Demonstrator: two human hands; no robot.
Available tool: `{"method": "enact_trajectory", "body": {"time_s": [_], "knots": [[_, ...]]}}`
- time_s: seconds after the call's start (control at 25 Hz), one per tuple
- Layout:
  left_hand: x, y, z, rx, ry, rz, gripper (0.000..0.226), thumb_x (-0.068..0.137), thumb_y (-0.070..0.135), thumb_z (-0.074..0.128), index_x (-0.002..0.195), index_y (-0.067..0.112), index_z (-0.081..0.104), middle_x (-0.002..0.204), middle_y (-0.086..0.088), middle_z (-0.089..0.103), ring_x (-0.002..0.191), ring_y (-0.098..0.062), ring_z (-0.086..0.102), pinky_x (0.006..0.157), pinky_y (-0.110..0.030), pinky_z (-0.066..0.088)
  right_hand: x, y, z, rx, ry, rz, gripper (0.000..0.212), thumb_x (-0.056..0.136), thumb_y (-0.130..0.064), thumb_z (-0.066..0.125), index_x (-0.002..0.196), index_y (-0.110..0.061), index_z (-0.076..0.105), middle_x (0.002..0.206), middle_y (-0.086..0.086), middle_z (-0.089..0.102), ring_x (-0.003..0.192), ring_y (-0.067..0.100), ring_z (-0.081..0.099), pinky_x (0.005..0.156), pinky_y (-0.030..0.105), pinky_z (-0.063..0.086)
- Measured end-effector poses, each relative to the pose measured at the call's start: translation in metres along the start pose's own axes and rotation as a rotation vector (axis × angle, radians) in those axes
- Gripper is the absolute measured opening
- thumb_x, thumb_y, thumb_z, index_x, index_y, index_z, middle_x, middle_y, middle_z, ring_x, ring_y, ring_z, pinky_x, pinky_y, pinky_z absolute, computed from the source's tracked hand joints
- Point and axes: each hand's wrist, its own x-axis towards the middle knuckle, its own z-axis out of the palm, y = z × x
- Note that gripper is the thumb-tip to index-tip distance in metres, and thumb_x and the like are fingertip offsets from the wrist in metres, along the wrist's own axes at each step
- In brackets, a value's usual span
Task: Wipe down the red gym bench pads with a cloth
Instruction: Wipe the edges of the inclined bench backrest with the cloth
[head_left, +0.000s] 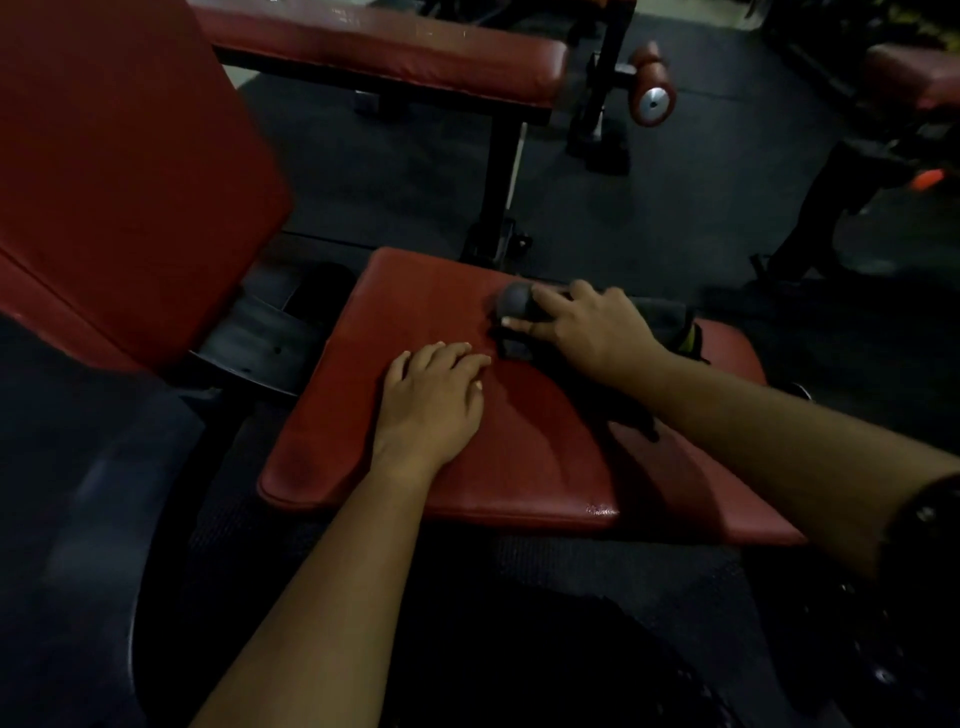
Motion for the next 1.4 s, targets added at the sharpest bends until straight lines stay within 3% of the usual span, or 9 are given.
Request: {"method": "enact_trajectory", "body": {"time_s": [0.2,0.44,0.6,0.76,0.88,1.0,1.08,1.2,1.4], "knots": [[0.002,-0.002,0.004,0.014,0.018,0.005,0.039,0.099,0.03,0.042,0.137,0.032,0.052,0.147,0.009,0.045,0.139,-0.016,0.035,0.114,-0.04,0.026,0.054,0.023,0.01,0.044,-0.079,0.173,0.047,0.103,-0.034,0.034,0.145,-0.053,0.024,0.134,0.002,0.042,0.108,0.031,0.048,0.067,0.04,0.039],[0.003,0.01,0.003,-0.01,0.011,0.101,0.037,0.1,0.031,0.043,0.135,0.032,0.055,0.144,0.011,0.047,0.137,-0.014,0.037,0.115,-0.039,0.023,0.071,0.031,0.011,0.515,-0.299,0.552,0.045,0.098,-0.037,0.043,0.142,-0.03,0.041,0.136,0.007,0.05,0.12,0.033,0.051,0.088,0.045,0.046],[0.007,0.014,0.002,-0.023,0.042,0.099,0.03,0.097,0.032,0.049,0.123,0.026,0.063,0.12,0.008,0.06,0.113,-0.017,0.053,0.097,-0.036,0.042,0.034,0.023,-0.006,0.564,-0.297,0.465,0.044,0.095,-0.042,0.045,0.138,-0.033,0.044,0.135,0.006,0.051,0.115,0.031,0.055,0.078,0.04,0.043],[0.013,0.02,0.002,-0.013,0.02,0.103,0.032,0.095,0.035,0.051,0.124,0.026,0.061,0.121,0.007,0.058,0.113,-0.018,0.051,0.096,-0.037,0.041,-0.038,-0.01,-0.028,0.432,-0.286,0.274,0.055,0.095,-0.032,0.047,0.145,-0.049,0.03,0.142,0.004,0.041,0.117,0.032,0.051,0.087,0.039,0.048],[0.012,0.022,0.005,-0.018,-0.029,0.119,0.039,0.096,0.037,0.049,0.135,0.03,0.053,0.138,0.008,0.05,0.128,-0.017,0.044,0.106,-0.038,0.033,-0.093,-0.038,-0.044,0.406,-0.259,0.181,0.062,0.098,-0.028,0.043,0.148,-0.05,0.016,0.134,0.003,0.039,0.111,0.029,0.047,0.076,0.037,0.046],[0.012,0.024,0.004,0.035,-0.111,0.113,0.056,0.1,0.038,0.04,0.153,0.035,0.023,0.162,0.008,0.015,0.149,-0.015,0.012,0.121,-0.043,0.007,-0.141,-0.052,-0.052,0.395,-0.279,0.101,0.069,0.098,-0.026,0.044,0.149,-0.051,0.004,0.146,0.006,0.025,0.111,0.029,0.045,0.069,0.034,0.045],[0.014,0.031,0.003,0.062,-0.1,0.131,0.061,0.1,0.04,0.036,0.155,0.036,0.011,0.164,0.008,0.003,0.15,-0.014,0.003,0.121,-0.044,-0.001,-0.169,-0.057,-0.049,0.377,-0.225,0.063,0.075,0.089,-0.022,0.056,0.146,-0.053,0.019,0.148,0.012,0.033,0.101,0.031,0.053,0.06,0.033,0.044],[0.012,0.043,0.01,0.049,-0.14,0.164,0.063,0.1,0.049,0.033,0.155,0.036,0.006,0.163,0.009,0.007,0.15,-0.014,0.004,0.122,-0.045,0.001,-0.198,-0.06,-0.038,0.304,-0.051,0.018,0.065,0.069,-0.018,0.064,0.129,-0.043,0.057,0.125,0.016,0.062,0.067,0.032,0.059,0.04,0.031,0.038],[0.015,0.046,0.017,0.06,-0.172,0.131,0.058,0.099,0.05,0.036,0.153,0.033,0.024,0.161,0.01,0.019,0.149,-0.013,0.01,0.121,-0.045,0.003,-0.176,-0.029,-0.013,0.213,0.072,0.059,0.055,0.078,-0.022,0.057,0.128,-0.045,0.058,0.126,0.009,0.06,0.07,0.031,0.056,0.046,0.03,0.032]]}}
